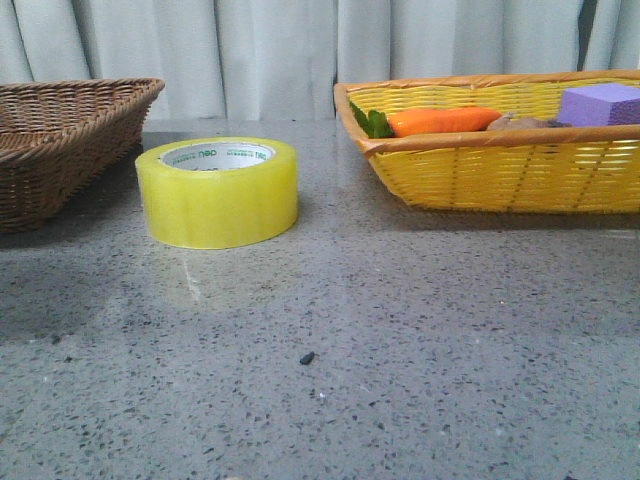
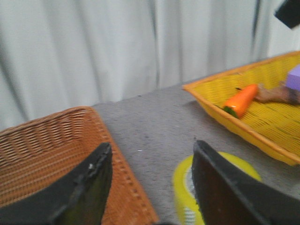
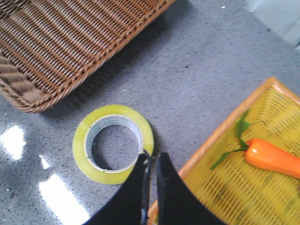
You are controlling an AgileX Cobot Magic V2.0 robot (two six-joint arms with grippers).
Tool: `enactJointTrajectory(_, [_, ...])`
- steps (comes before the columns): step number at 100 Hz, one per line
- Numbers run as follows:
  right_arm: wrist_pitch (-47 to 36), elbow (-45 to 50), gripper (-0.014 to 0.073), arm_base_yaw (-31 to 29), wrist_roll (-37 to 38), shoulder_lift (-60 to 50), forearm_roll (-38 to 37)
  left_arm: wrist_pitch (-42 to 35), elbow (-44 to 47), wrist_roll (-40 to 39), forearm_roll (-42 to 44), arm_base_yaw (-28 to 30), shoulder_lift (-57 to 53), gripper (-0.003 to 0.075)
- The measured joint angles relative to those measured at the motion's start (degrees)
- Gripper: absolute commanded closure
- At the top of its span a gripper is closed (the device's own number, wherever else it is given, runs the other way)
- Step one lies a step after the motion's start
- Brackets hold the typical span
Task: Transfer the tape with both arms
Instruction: 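Open the right gripper and withdraw it from the tape roll, then lower the left gripper onto the tape roll and grip its rim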
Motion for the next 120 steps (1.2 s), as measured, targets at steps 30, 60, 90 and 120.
enactJointTrajectory(30, [-1.15,2.12,0.0666,0.0,1.35,-6.74,-3.62,8.98,-11.3,0.0,0.05,-6.9,14.47,0.0332])
enactJointTrajectory(60, [-7.54,17.1,0.0666,0.0,4.26,-19.45,-7.43,17.58,-19.93,0.24,0.05,-12.74,26.86,0.0331])
enactJointTrajectory(90, [-17.57,38.87,0.0666,0.0,15.33,-34.58,-15.62,25.19,-28.01,2.87,-0.47,-14.81,37.58,0.0332])
enactJointTrajectory(120, [-21.52,53.12,0.0666,0.0,21.14,-44.63,-18.67,29.17,-32.92,5.23,-3.14,-14.84,45.8,0.0332])
